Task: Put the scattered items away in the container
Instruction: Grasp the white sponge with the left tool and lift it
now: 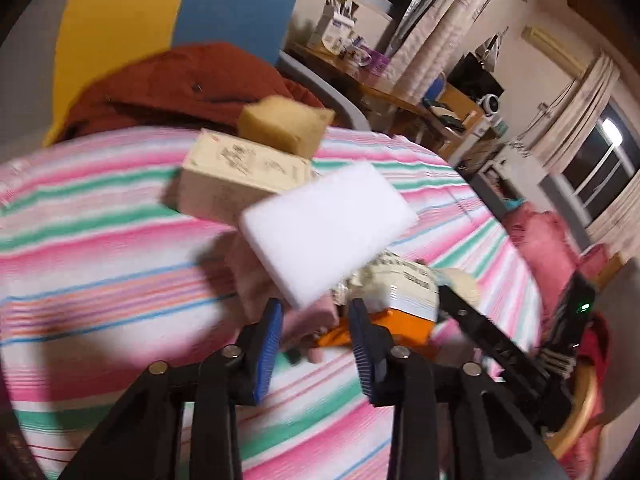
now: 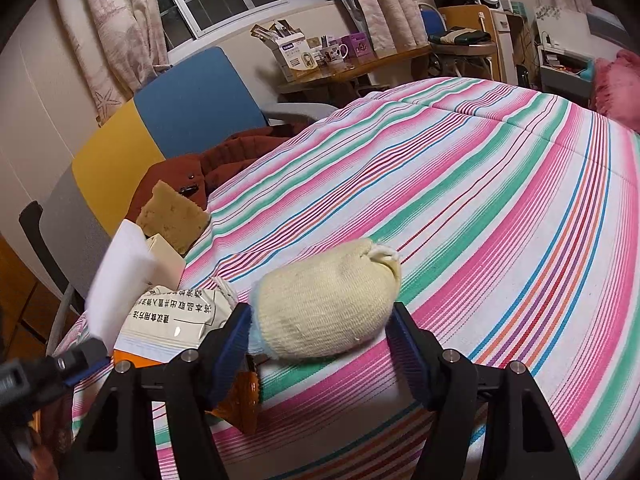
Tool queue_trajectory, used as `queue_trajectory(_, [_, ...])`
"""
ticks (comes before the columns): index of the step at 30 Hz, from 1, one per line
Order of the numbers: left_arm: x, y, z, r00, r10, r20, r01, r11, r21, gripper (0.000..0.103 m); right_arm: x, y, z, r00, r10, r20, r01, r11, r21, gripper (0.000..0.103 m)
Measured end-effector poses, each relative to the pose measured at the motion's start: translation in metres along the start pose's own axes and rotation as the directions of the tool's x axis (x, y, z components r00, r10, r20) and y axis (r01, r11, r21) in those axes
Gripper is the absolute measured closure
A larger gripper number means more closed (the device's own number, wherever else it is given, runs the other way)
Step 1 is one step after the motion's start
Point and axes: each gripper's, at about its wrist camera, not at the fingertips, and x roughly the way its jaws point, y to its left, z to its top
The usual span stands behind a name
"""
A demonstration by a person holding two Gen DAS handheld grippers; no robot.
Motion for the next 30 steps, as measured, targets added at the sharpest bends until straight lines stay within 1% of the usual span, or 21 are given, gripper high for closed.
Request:
queue_trajectory(2, [-0.007,-0.006,0.002,0.996,0.073,0.043,-0.076,0.994,0.074,0.041,0.0,-0.001,0.0,1.0,0.002,0.0,-0.002,1.0,0.002,0.034])
queue_trajectory(4, [-0.013,-0.011,0.003,0.994,0.088,0.068,-0.097,0.986,0.139,0.035,-0.001,-0.001,0.0,1.0,0.002,0.001,-0.002,1.0,0.001,0.034])
queue_trajectory(6, [-0.015,-0.017,0.005,0.992,0.094,0.082,-0.109,0.973,0.202,0.02,-0.001,-0.001,0.0,1.0,0.002,0.001,-0.002,1.0,0.002,0.034])
queue_trajectory(10, [-0.012,-0.027,0.012,0.989,0.109,0.098,-0.135,0.938,0.321,0.019,0.0,-0.001,0.0,1.0,0.002,0.0,-0.002,1.0,0.002,0.034])
queue_trajectory(14, [-0.004,-0.031,0.016,0.987,0.125,0.101,-0.156,0.903,0.4,0.017,-0.001,-0.001,0.0,1.0,0.002,0.001,-0.002,1.0,0.002,0.034])
queue_trajectory(16, [0.003,-0.028,0.022,0.989,0.119,0.085,-0.144,0.899,0.414,0.017,0.0,-0.001,0.0,1.0,0.001,0.0,-0.001,1.0,0.001,0.034])
queue_trajectory(23, [0.01,-0.018,0.033,0.997,0.055,0.048,-0.071,0.885,0.46,0.017,-0.001,-0.001,0.0,1.0,0.001,0.0,-0.001,1.0,0.0,0.033])
queue_trajectory(28, [0.011,-0.027,0.033,1.0,-0.009,0.017,-0.001,0.861,0.508,0.017,-0.001,-0.001,-0.001,1.0,0.001,0.0,-0.001,1.0,0.0,0.033])
queue_trajectory(30, [0.015,-0.031,0.033,1.0,-0.015,0.005,0.01,0.85,0.526,0.017,-0.001,-0.001,-0.001,1.0,0.002,0.0,-0.002,1.0,0.001,0.033])
